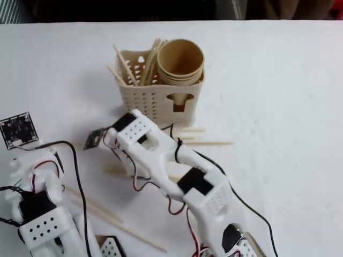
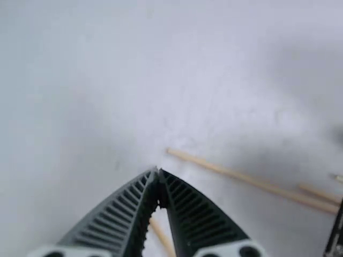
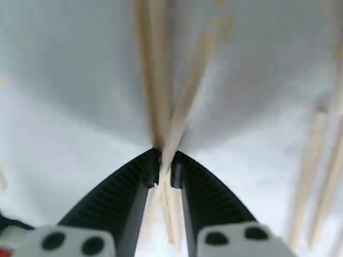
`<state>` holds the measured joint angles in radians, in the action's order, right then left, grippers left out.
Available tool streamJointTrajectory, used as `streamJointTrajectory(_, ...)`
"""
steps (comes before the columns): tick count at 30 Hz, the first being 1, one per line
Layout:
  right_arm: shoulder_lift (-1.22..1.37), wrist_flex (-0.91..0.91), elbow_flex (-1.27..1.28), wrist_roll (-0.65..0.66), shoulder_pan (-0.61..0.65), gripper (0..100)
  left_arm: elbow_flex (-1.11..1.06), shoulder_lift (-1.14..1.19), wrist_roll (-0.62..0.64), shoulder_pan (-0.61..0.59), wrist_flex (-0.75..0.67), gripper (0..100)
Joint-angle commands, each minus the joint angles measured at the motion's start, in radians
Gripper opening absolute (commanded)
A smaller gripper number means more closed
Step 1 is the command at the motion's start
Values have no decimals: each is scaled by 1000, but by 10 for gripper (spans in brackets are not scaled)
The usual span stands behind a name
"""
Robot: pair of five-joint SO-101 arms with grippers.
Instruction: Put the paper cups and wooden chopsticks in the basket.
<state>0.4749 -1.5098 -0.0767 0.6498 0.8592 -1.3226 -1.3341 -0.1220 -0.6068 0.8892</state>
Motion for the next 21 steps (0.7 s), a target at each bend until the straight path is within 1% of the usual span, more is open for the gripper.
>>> streamJointTrajectory(1,-173,-62,-14,-9,19,18,8,-18,-8,-8,-18,24)
streamJointTrajectory(8,-417,-154,-14,-9,19,18,8,-18,-8,-8,-18,24)
streamJointTrajectory(12,-487,-168,-12,-11,19,18,8,-18,-8,-8,-18,24)
streamJointTrajectory(14,-493,-151,6,-46,21,18,8,-18,-8,-8,-18,24)
streamJointTrajectory(16,-490,-87,60,-75,27,18,8,-18,-8,-8,-18,24)
streamJointTrajectory(21,-495,206,324,-81,38,22,8,-18,-8,-30,-18,24)
